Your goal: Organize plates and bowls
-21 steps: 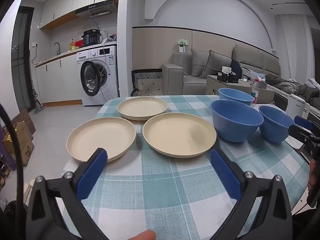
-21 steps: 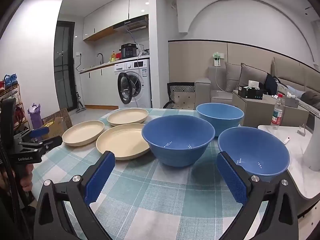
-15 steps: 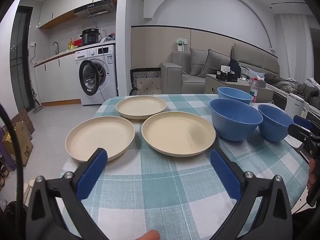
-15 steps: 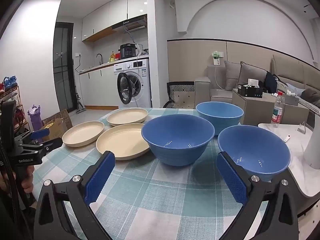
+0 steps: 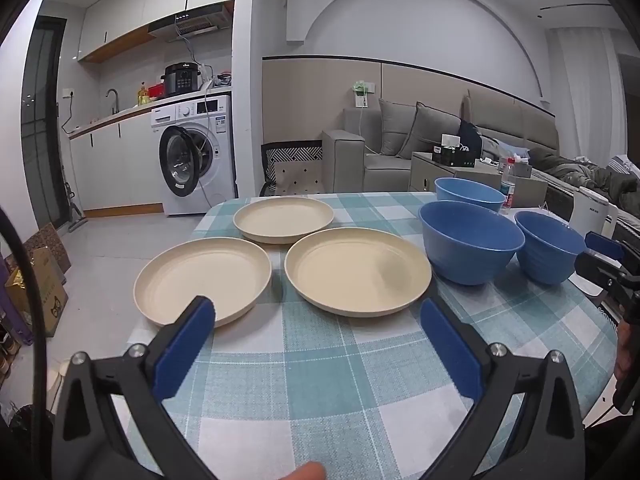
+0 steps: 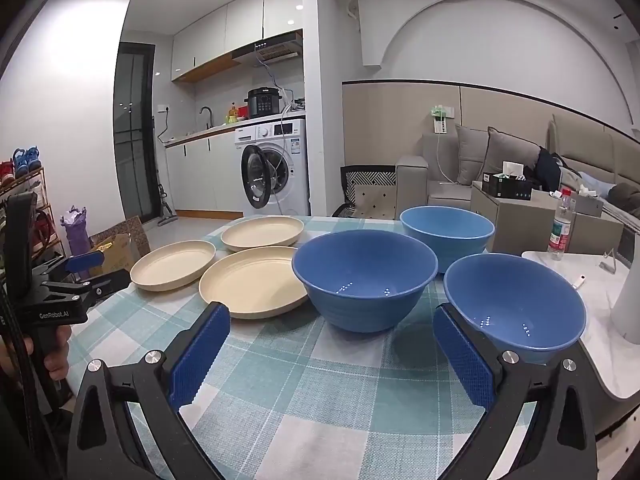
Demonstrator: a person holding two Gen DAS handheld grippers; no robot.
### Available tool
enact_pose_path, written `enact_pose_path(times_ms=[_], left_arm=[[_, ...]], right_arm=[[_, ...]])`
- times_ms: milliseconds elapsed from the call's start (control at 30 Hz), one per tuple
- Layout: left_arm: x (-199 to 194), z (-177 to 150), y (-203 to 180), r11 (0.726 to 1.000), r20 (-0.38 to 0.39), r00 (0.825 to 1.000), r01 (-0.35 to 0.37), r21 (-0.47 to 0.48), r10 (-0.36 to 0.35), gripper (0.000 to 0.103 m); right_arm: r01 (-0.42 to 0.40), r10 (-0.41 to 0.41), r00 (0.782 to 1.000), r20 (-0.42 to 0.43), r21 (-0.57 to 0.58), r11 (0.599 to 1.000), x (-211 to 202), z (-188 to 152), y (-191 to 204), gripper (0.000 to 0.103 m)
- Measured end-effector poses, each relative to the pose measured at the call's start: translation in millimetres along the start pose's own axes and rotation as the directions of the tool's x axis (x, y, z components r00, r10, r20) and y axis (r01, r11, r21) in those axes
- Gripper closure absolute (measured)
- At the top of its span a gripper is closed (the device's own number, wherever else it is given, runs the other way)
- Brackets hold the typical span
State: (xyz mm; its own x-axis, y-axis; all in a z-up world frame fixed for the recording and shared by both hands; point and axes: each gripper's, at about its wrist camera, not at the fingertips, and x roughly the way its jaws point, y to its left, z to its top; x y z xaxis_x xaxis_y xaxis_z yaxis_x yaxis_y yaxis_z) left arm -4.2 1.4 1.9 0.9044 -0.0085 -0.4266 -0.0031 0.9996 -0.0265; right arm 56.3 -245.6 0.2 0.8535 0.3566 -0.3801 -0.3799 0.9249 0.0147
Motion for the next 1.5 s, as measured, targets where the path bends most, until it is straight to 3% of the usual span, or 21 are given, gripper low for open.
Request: enact_pose_path(times_ms=[1500], left_arm=[[7.3,-2.8,6.9,0.999,-0.018,1.000,-0.016,-0.029,0.015,0.000]], right_arm=[[-0.003,0.003,1.000,-0.002,-0.005,1.000,-0.2,0.5,0.8,0.000]])
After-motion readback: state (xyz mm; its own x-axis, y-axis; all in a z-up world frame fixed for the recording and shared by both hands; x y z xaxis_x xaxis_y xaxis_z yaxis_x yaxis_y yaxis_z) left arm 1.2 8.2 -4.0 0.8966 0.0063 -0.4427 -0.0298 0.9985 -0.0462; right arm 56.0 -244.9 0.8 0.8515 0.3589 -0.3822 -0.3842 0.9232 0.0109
